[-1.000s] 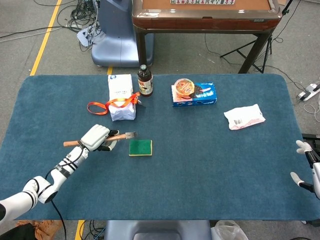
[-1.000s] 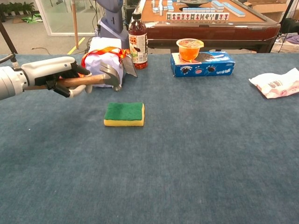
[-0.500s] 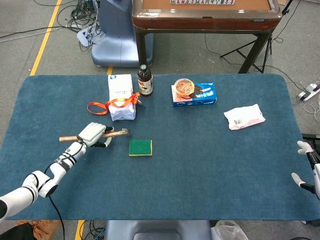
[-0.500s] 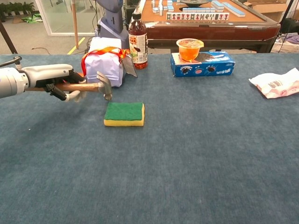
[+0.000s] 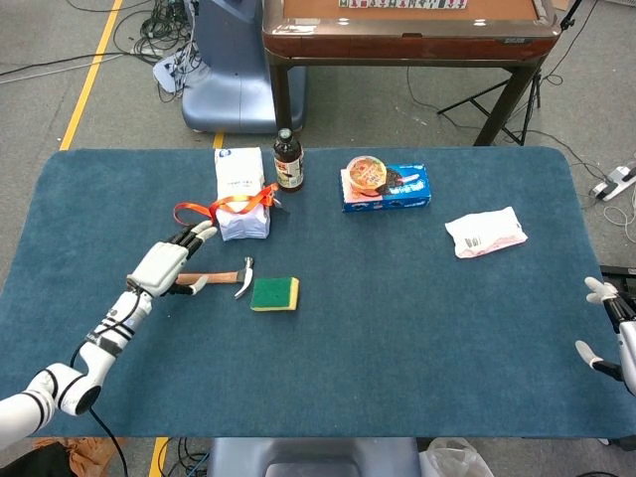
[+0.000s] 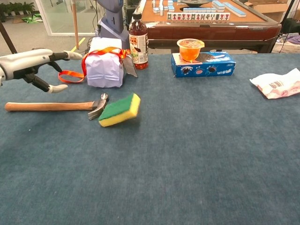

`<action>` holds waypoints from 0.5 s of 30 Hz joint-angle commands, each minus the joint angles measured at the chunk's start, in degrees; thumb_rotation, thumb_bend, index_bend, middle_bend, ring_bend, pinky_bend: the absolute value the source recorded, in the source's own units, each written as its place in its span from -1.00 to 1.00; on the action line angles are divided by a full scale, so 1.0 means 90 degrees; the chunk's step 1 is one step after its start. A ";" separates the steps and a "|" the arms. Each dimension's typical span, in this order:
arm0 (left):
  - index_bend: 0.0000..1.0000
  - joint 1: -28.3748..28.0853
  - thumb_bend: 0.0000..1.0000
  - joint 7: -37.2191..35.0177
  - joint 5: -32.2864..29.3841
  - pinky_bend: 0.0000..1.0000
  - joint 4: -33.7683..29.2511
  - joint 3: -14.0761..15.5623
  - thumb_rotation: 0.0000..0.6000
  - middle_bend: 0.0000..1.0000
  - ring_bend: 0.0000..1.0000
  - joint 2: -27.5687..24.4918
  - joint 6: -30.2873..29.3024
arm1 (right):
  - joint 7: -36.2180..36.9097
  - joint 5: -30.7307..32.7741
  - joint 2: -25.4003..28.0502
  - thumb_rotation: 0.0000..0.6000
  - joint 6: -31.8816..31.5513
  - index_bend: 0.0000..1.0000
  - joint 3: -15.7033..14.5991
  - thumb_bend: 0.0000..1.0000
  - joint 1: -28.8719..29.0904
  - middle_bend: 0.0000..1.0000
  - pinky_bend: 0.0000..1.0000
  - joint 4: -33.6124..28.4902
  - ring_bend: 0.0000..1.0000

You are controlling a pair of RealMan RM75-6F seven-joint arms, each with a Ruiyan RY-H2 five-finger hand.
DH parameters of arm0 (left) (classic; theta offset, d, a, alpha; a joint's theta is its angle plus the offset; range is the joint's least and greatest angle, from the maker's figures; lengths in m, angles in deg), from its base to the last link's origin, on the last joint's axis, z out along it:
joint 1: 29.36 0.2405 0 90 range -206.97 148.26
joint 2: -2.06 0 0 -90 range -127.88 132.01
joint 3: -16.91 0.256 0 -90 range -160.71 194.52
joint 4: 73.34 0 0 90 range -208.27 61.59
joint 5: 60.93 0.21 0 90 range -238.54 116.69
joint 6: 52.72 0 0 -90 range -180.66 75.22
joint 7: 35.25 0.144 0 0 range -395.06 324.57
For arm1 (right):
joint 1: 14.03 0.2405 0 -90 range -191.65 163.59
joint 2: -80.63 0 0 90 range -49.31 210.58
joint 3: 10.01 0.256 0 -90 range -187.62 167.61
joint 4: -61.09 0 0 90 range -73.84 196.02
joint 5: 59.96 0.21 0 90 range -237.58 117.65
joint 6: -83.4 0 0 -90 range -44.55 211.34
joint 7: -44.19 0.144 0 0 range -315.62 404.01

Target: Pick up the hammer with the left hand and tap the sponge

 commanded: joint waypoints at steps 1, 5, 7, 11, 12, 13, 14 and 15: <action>-0.92 0.0591 -0.34 0.0853 -0.0602 -0.65 -0.1030 -0.0173 1.00 -0.95 -0.92 -0.0622 -0.0493 | 0.0017 -0.0037 0.0006 1.00 0.0022 -0.67 -0.0008 -0.62 0.0023 -0.33 -0.40 0.0027 -0.54; -0.86 0.1225 -0.34 0.1539 -0.1140 -0.66 -0.2071 -0.0226 1.00 -0.93 -0.91 -0.1147 -0.1155 | 0.0123 -0.0237 -0.0062 1.00 0.0021 -0.67 -0.0043 -0.62 0.0080 -0.31 -0.40 0.0164 -0.54; -0.84 0.1549 -0.34 0.1784 -0.1307 -0.65 -0.2530 -0.0191 1.00 -0.92 -0.91 -0.1356 -0.1506 | 0.0188 -0.0343 -0.0112 1.00 0.0004 -0.65 -0.0056 -0.62 0.0110 -0.30 -0.40 0.0243 -0.54; -0.83 0.2141 -0.34 0.2232 -0.1382 -0.66 -0.3119 -0.0053 1.00 -0.92 -0.90 -0.1595 -0.2268 | 0.0257 -0.0482 -0.0170 1.00 0.0004 -0.63 -0.0084 -0.62 0.0159 -0.29 -0.40 0.0341 -0.54; -0.81 0.2313 -0.34 0.2349 -0.1361 -0.66 -0.3252 -0.0001 1.00 -0.92 -0.90 -0.1637 -0.2497 | 0.0266 -0.0516 -0.0183 1.00 0.0011 -0.63 -0.0095 -0.62 0.0173 -0.29 -0.40 0.0359 -0.54; -0.80 0.2439 -0.34 0.2423 -0.1346 -0.66 -0.3344 0.0036 1.00 -0.91 -0.90 -0.1658 -0.2659 | 0.0273 -0.0545 -0.0191 1.00 0.0018 -0.63 -0.0105 -0.62 0.0184 -0.29 -0.40 0.0368 -0.54; -0.79 0.2558 -0.34 0.2475 -0.1319 -0.66 -0.3433 0.0072 1.00 -0.91 -0.90 -0.1677 -0.2807 | 0.0283 -0.0579 -0.0200 1.00 0.0020 -0.63 -0.0114 -0.62 0.0196 -0.29 -0.40 0.0377 -0.54; -0.79 0.2705 -0.34 0.2512 -0.1256 -0.65 -0.3541 0.0125 1.00 -0.90 -0.90 -0.1699 -0.2983 | 0.0300 -0.0627 -0.0212 1.00 0.0020 -0.63 -0.0129 -0.62 0.0209 -0.29 -0.40 0.0389 -0.54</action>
